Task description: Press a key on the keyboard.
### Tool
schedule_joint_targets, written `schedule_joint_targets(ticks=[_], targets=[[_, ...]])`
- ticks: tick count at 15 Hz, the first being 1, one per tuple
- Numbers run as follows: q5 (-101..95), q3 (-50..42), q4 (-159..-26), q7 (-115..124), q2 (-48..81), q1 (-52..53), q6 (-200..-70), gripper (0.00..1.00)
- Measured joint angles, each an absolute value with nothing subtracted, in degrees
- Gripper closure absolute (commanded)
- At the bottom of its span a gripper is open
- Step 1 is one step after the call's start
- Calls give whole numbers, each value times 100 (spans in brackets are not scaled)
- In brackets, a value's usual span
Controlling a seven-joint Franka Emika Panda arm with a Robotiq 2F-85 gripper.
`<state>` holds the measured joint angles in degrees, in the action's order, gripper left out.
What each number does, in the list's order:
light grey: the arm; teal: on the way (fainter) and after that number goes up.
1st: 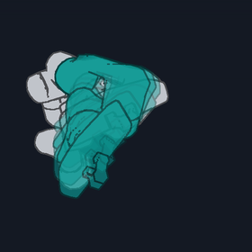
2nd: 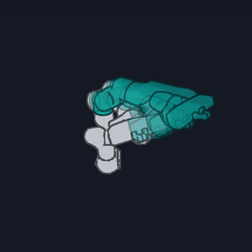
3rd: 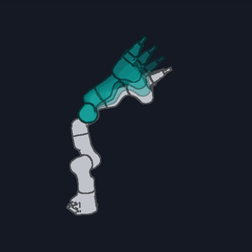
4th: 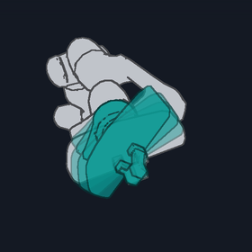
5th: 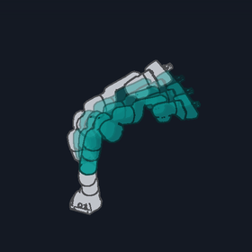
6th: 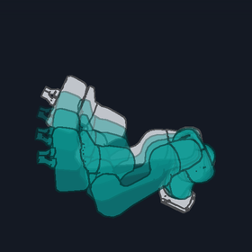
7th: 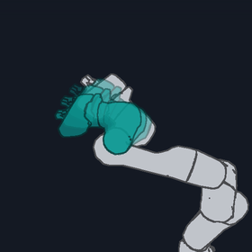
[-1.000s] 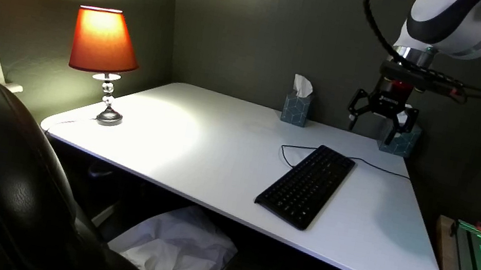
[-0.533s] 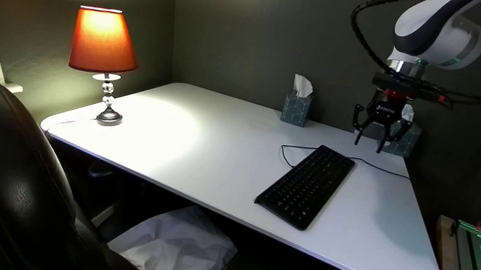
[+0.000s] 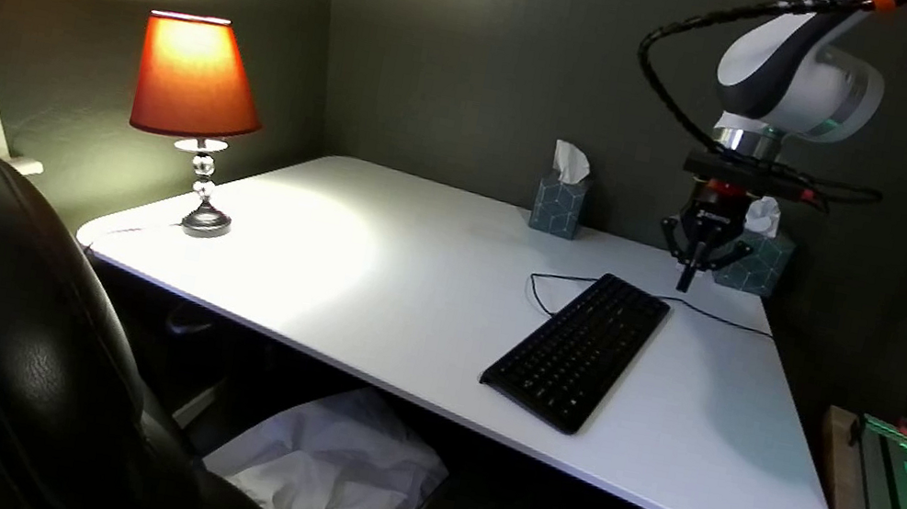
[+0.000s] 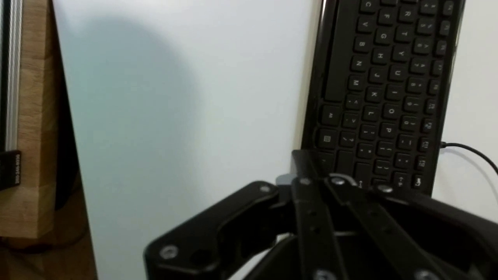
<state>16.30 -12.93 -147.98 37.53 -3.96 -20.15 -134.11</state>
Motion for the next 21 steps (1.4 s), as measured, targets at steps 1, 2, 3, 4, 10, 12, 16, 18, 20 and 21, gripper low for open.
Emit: schedule_joint_targets(ticks=[1, 2, 3, 4, 10, 12, 16, 18, 20, 21], targets=[[1650, -1308, -14762, 3742, -320, -2014, -13411, 100], [1667, -1322, -14729, 3732, -242, -2013, -13411, 100], [1678, -1336, -14696, 3720, -165, -2011, -13411, 100], [1687, -1347, -14668, 3709, -88, -2011, -13411, 100], [1883, -1422, -14481, 3560, 333, -2006, -13411, 100], [1980, -1442, -14410, 3475, 463, -2005, -13411, 100], [2151, -1484, -14266, 3328, 692, -2005, -13411, 100], [2241, -1488, -14202, 3216, 784, -2004, -13411, 100], [2333, -1488, -14139, 3071, 860, -1988, -13411, 100], [2369, -1488, -14111, 2992, 896, -1975, -13411, 100]])
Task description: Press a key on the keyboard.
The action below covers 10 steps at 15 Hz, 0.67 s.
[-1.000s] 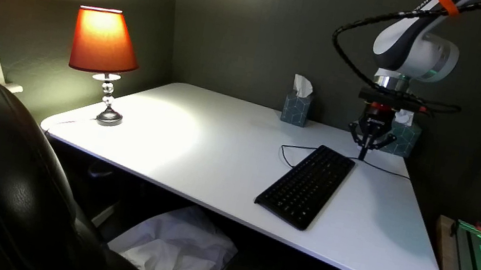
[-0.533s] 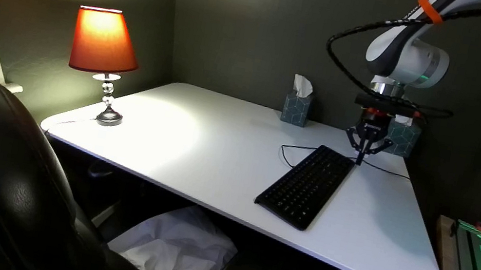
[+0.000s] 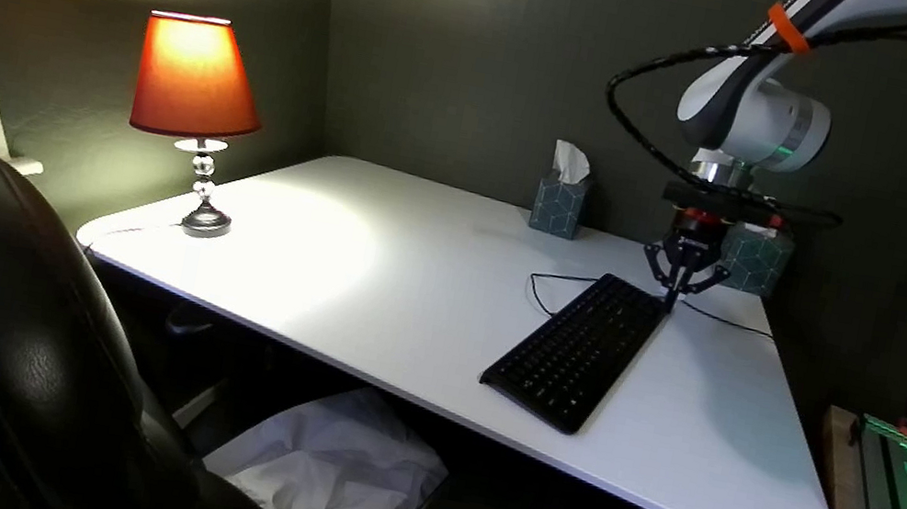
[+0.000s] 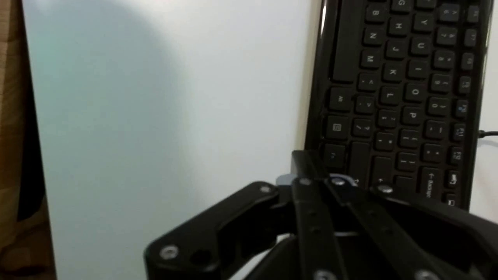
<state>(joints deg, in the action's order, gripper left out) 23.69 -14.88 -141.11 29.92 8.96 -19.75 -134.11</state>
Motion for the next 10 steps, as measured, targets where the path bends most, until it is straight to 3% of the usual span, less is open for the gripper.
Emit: schedule_joint_targets(ticks=[10], targets=[[2620, -1486, -13823, 2596, 1374, -1885, -13411, 100]])
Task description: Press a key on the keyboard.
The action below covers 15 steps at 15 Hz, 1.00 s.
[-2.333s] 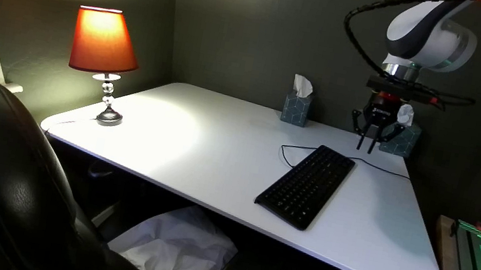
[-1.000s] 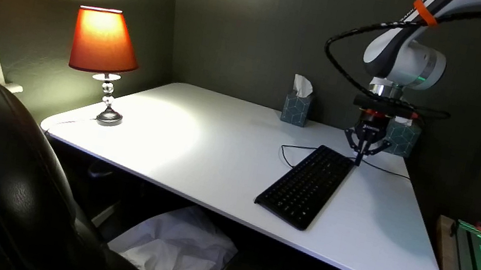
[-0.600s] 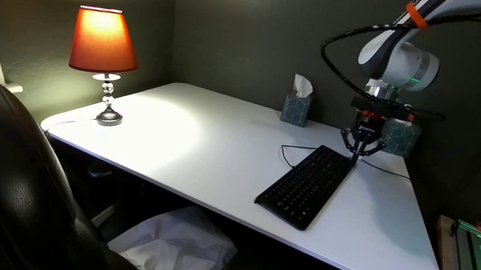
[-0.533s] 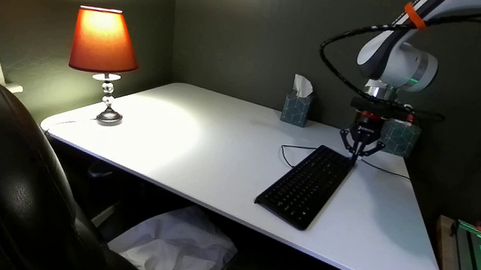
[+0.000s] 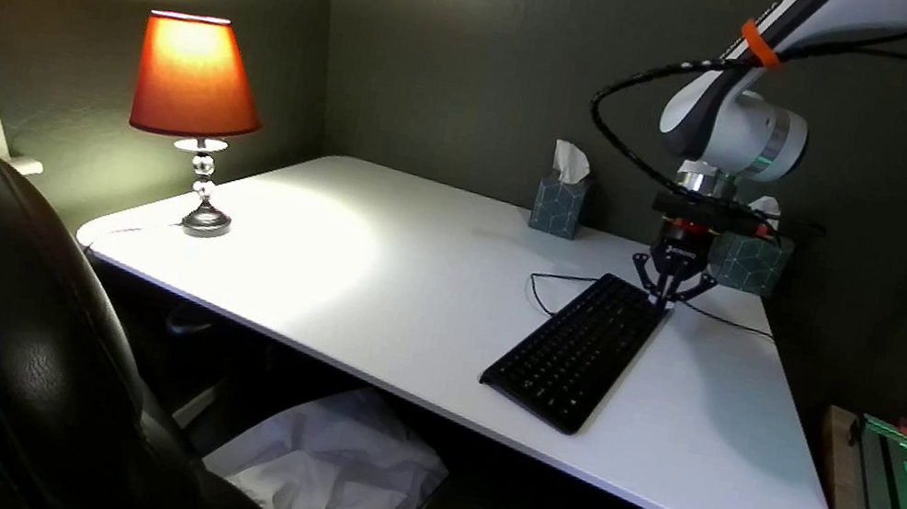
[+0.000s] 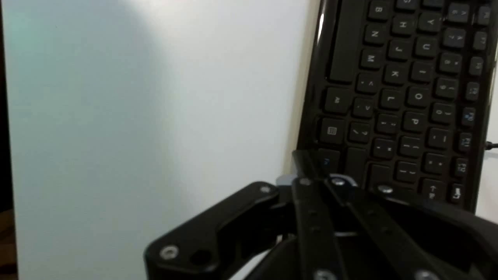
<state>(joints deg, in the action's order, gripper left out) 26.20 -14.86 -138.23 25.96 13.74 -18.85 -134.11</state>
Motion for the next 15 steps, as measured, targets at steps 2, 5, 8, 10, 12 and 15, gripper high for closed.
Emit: schedule_joint_targets(ticks=[2, 5, 8, 10, 12, 15], targets=[[2661, -1485, -13760, 2550, 1476, -1885, -13413, 100], [2728, -1483, -13665, 2486, 1611, -1885, -13414, 100], [2827, -1482, -13581, 2393, 1725, -1885, -13416, 100], [2889, -1481, -13520, 2326, 1803, -1885, -13417, 100], [2923, -1479, -13468, 2303, 1874, -1885, -13417, 100], [2977, -1478, -13388, 2269, 1982, -1886, -13418, 100]])
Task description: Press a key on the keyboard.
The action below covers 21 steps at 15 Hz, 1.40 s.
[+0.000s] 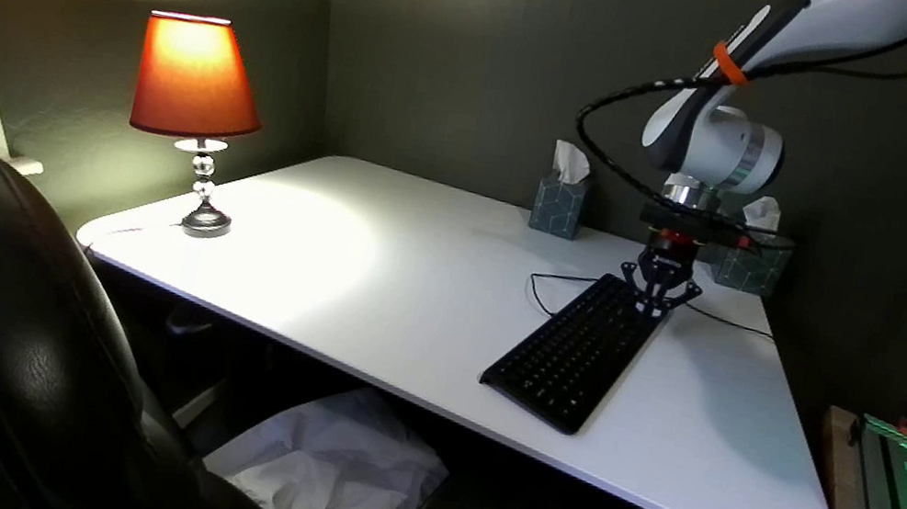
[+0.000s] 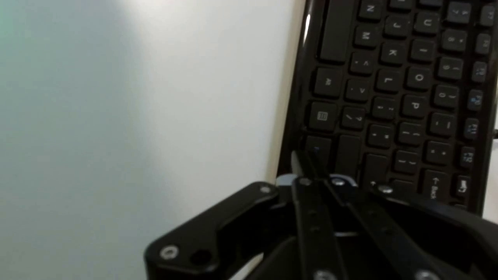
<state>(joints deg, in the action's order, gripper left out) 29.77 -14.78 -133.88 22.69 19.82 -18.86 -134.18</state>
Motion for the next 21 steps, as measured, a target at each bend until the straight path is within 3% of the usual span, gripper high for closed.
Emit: schedule_joint_targets(ticks=[21], targets=[[3136, -1377, -13023, 2115, 2446, -1893, -13466, 100]])
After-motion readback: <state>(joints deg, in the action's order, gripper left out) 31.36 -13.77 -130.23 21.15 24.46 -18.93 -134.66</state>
